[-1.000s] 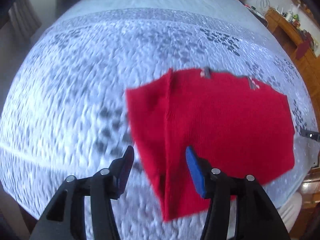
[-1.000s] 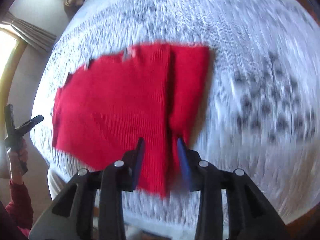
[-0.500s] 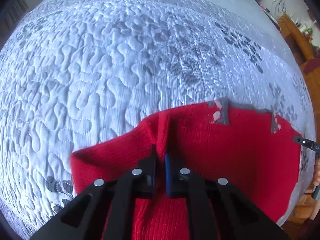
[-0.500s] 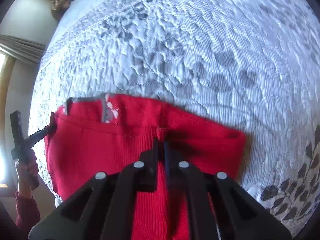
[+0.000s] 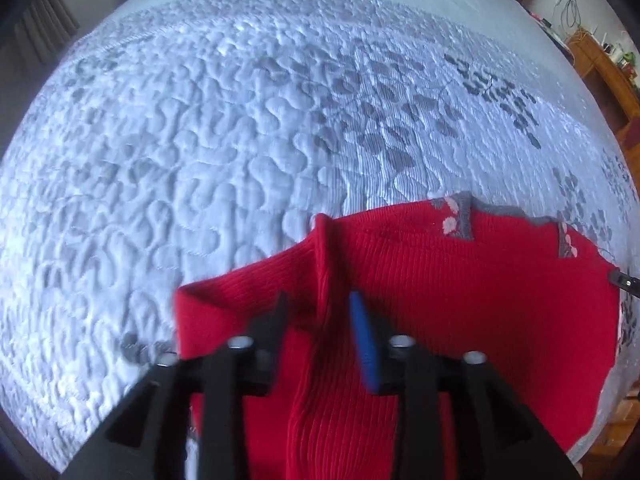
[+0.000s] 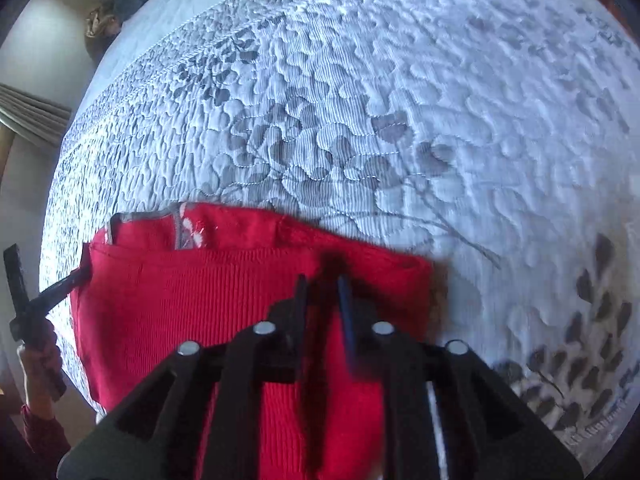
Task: Fold small clothes
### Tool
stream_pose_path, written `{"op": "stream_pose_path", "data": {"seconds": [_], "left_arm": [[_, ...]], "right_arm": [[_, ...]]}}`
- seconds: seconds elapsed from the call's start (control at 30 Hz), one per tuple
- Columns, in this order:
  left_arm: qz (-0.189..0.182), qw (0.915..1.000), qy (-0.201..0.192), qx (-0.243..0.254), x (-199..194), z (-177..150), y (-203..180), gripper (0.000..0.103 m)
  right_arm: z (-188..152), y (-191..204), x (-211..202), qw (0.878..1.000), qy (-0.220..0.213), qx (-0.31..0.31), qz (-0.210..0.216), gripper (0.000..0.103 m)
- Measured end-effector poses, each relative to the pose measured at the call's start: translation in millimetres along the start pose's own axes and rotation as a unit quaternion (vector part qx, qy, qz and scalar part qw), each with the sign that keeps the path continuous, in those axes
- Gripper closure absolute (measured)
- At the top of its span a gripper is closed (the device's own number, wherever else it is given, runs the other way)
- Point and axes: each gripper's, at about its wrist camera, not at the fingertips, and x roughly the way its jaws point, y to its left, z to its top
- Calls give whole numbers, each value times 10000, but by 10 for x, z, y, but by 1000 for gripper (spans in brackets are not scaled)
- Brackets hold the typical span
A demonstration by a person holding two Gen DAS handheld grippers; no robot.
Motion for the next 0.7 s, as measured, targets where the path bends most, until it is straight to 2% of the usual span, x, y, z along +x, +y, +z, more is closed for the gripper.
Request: {"op": "stream_pose_path", "data": {"seconds": [0.07,0.1,0.2,0.23,0.3,0.4,0.5,0.7], "left_arm": [[97,9999,-72,42,-136,-70,-31,53],[53,9999,-84,66,-196,-124,-53,53],[-230,9997,-22,14,-324,-321,-130,53],[-301,9995,-3,1,-344,-394,-161,53],[-351,9994,36,52,-348,-497,-258,53],[-489,9986,72,160,-321,-617,-415,53],[-464,9986,83,225,-269,-693,-513,53],[-420,9986,138,279,-140,-686,-524,52]], "right_arm": [[-97,7,-140,10000,-32,30,17,69],[-200,-5,-220,10000,14,94,30,61],[-451,-13,-279,9998,185,110,40,58],[-507,-15,-273,9996,237,117,43,51],[-692,-52,-258,9993,356,126,-8,44],[-830,-111,-199,9988,453,187,-11,44],[-917,-162,-140,9982,540,256,74,40],[-871,-195,9,9968,625,381,320,38]]}}
